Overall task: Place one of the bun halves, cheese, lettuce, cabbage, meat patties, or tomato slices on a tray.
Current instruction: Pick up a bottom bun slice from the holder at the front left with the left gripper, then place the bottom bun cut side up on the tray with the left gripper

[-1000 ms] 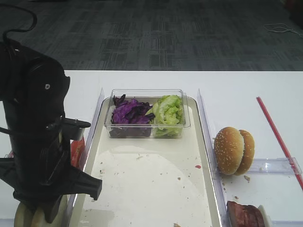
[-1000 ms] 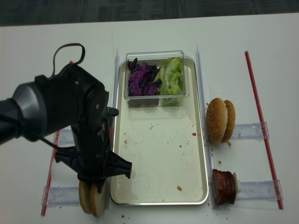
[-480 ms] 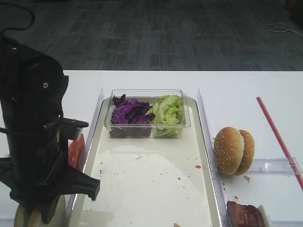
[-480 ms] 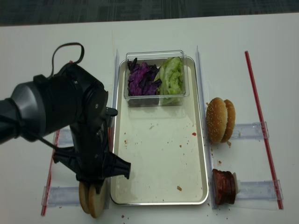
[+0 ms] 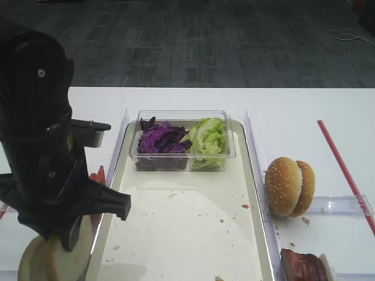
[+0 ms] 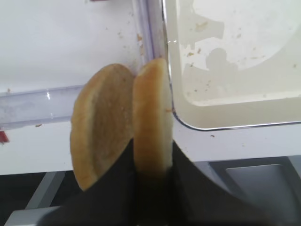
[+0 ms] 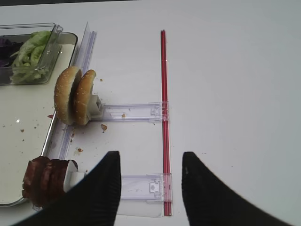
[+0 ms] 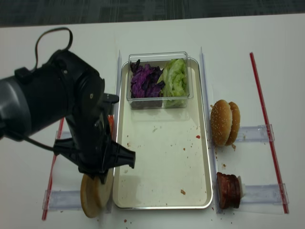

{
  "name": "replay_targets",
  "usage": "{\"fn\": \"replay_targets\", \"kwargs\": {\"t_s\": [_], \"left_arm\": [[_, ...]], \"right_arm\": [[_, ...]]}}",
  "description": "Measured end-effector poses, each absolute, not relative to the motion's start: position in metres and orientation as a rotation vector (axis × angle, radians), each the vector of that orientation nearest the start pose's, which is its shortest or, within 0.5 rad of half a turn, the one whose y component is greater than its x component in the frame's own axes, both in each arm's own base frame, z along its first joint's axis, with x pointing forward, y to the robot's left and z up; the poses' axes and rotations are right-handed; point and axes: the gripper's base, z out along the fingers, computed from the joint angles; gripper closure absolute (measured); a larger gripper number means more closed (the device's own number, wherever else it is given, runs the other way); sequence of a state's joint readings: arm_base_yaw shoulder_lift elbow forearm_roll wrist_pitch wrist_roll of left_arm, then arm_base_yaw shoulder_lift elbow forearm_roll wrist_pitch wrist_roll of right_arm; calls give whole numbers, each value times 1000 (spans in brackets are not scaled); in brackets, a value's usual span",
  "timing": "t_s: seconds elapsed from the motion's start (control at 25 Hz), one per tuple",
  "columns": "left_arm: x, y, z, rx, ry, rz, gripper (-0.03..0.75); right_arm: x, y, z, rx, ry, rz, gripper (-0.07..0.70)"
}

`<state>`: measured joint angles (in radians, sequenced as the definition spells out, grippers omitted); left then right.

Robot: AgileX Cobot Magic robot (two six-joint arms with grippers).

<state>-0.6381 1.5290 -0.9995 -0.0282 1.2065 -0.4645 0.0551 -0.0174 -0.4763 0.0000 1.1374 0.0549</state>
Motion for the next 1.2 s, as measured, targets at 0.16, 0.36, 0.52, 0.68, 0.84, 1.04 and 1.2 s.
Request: {"fn": "replay_targets", "kwargs": {"t_s": [0.16,0.36,0.52,0.68,0.84,1.04,1.2], "left_arm": [[209,-158,238,258,3180,-8,634],[210,-160,242,253,3169,-31,634],[211,-160,242,257,3165,-21,634],[211,-159,243,263,3158,-9,634],[211,-160,243,251,3158,-24,635],[214,-170,234,273,3178,-141,635],[218,-185,221,353,3192,-309,635]], "right_arm": [[-8,0,265,0,2128,65,307],[-8,0,265,0,2128,65,307],[-8,0,265,0,2128,65,307],[-8,0,265,0,2128,65,307],[-8,0,265,0,2128,65,307],[-8,0,265,0,2128,65,307],[-8,0,265,0,2128,65,307]]}}
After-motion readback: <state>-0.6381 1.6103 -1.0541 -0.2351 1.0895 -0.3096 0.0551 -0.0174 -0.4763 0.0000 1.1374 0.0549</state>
